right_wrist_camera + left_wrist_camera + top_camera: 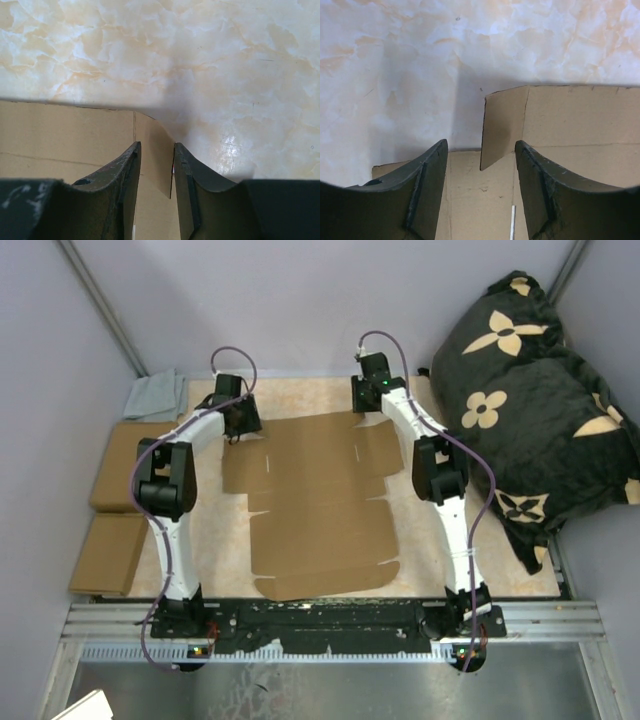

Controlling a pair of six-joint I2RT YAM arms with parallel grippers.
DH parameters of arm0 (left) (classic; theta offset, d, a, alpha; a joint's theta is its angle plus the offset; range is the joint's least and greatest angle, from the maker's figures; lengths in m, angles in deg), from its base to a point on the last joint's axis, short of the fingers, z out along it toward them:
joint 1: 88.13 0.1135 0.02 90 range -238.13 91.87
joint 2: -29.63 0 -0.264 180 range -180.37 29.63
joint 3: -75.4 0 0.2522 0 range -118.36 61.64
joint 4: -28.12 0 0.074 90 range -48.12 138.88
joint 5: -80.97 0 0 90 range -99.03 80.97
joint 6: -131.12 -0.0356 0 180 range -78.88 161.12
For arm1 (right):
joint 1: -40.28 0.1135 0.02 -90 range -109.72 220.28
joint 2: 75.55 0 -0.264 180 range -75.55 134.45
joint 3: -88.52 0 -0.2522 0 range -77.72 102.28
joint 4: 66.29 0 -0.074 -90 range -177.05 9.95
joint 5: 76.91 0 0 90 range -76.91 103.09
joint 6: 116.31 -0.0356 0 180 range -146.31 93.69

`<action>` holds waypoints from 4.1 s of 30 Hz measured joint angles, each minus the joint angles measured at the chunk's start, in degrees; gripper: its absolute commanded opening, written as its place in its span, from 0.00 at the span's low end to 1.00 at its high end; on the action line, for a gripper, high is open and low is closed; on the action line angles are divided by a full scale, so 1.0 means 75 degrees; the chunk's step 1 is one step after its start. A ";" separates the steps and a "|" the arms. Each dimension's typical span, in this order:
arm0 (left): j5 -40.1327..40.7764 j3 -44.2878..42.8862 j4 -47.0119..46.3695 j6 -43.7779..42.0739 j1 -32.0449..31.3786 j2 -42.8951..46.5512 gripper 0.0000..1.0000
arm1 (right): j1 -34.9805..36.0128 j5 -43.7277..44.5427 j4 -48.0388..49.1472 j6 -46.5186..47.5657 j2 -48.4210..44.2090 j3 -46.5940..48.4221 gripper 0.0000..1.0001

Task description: Fold the paper box

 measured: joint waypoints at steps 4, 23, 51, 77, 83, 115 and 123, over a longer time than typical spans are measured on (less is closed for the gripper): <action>-0.0070 -0.0003 0.0006 -0.0012 0.0000 -0.0216 0.60 | -0.0009 -0.0140 0.0015 0.0000 0.0000 0.0006 0.33; -0.1288 -0.0154 -0.0507 0.0102 -0.0070 -0.0329 0.01 | -0.0006 -0.0143 0.0207 -0.0262 -0.0073 -0.0391 0.00; -0.0991 0.0516 0.0344 0.0143 -0.1297 0.0323 0.42 | 0.0047 0.0737 0.0184 -0.0315 -0.1868 -0.3302 0.38; -0.1556 -0.0507 0.0096 0.0198 -0.1358 0.0119 0.43 | 0.0178 -0.0172 0.0230 -0.0344 -0.1950 -0.2649 0.39; -0.1853 -0.0924 -0.0128 0.0300 -0.1445 -0.0425 0.43 | 0.0227 -0.0423 0.0213 -0.0358 -0.1306 -0.2326 0.39; -0.0813 0.0119 0.0224 0.0624 0.0472 0.0224 0.37 | 0.0224 -0.0609 0.0364 -0.0487 -0.0950 -0.2253 0.37; -0.1067 -0.0125 0.0414 0.0644 -0.0446 -0.0216 0.37 | 0.0224 -0.0595 0.0364 -0.0498 -0.0950 -0.2253 0.37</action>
